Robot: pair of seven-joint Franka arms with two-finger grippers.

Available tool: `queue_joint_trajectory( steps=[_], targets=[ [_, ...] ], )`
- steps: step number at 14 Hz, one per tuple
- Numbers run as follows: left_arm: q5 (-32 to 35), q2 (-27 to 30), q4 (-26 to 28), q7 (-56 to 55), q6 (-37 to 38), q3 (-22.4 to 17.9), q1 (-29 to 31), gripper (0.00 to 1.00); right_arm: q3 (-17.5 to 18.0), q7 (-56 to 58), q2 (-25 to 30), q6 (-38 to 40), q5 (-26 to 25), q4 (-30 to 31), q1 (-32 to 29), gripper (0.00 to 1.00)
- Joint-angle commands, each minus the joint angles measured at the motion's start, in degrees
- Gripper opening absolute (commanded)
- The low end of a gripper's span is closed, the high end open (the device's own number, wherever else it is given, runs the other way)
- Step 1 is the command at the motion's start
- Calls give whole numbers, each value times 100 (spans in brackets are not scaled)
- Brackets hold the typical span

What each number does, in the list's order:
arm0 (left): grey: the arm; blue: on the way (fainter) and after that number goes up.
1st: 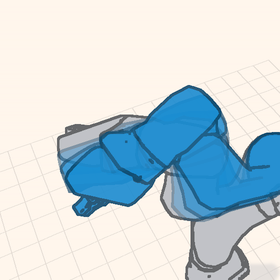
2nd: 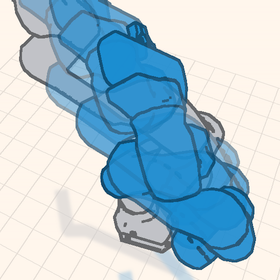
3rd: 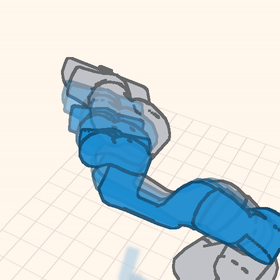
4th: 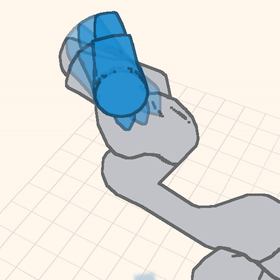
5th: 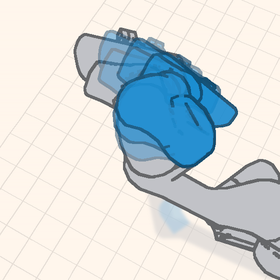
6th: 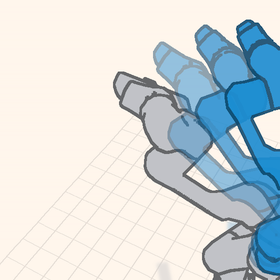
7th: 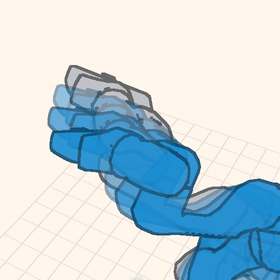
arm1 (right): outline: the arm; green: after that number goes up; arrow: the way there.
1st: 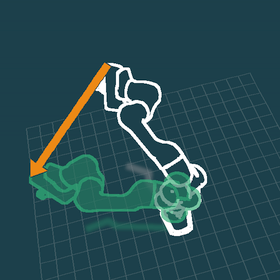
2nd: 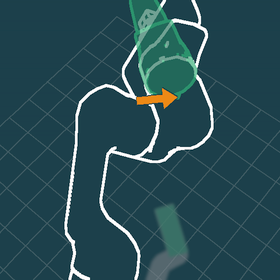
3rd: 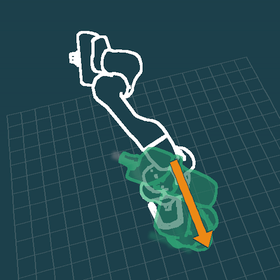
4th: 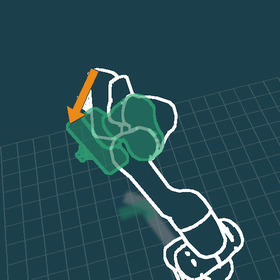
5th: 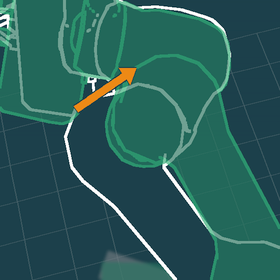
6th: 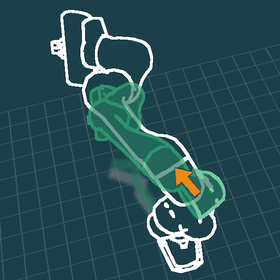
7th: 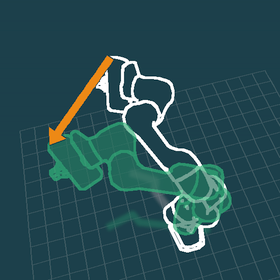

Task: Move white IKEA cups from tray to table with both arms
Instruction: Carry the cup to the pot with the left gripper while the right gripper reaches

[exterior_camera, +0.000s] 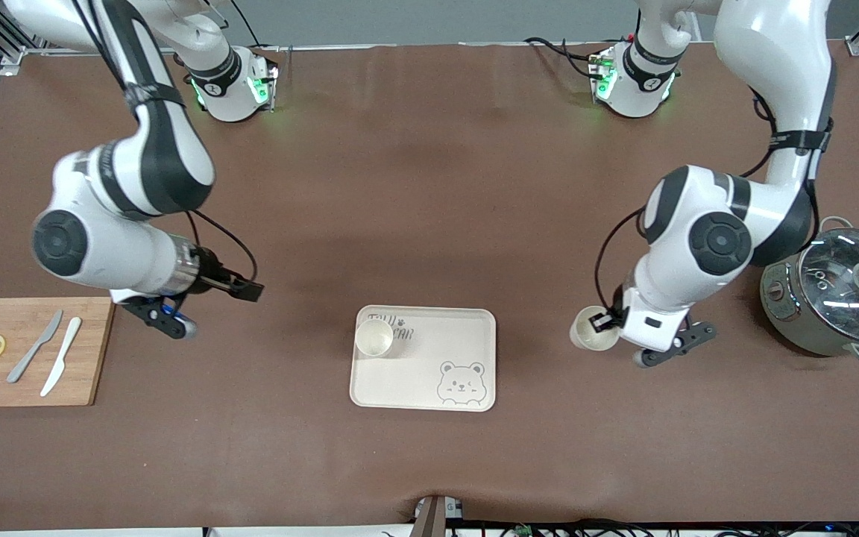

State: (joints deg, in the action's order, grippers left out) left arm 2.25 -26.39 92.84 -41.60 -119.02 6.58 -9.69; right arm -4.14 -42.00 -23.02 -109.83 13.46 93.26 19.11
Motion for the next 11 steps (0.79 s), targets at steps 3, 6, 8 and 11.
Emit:
queue_joint_trajectory(
  steps=[3,6,8,11],
  targets=[
    [118,213,971,835,-410,81,835,0,-52,-1011,-562,-1021,113,-62,645,100],
    [30,170,1735,1152,-1507,238,1337,0,-43,-1371,-957,-1767,131,-97,971,100],
    [30,126,1887,1407,-1721,309,1539,0,-43,-1774,-1282,-2172,122,-246,1182,100],
    [30,64,2070,1952,-1722,344,1724,0,-26,-2066,-1521,-2508,140,-352,1271,89]
  ],
)
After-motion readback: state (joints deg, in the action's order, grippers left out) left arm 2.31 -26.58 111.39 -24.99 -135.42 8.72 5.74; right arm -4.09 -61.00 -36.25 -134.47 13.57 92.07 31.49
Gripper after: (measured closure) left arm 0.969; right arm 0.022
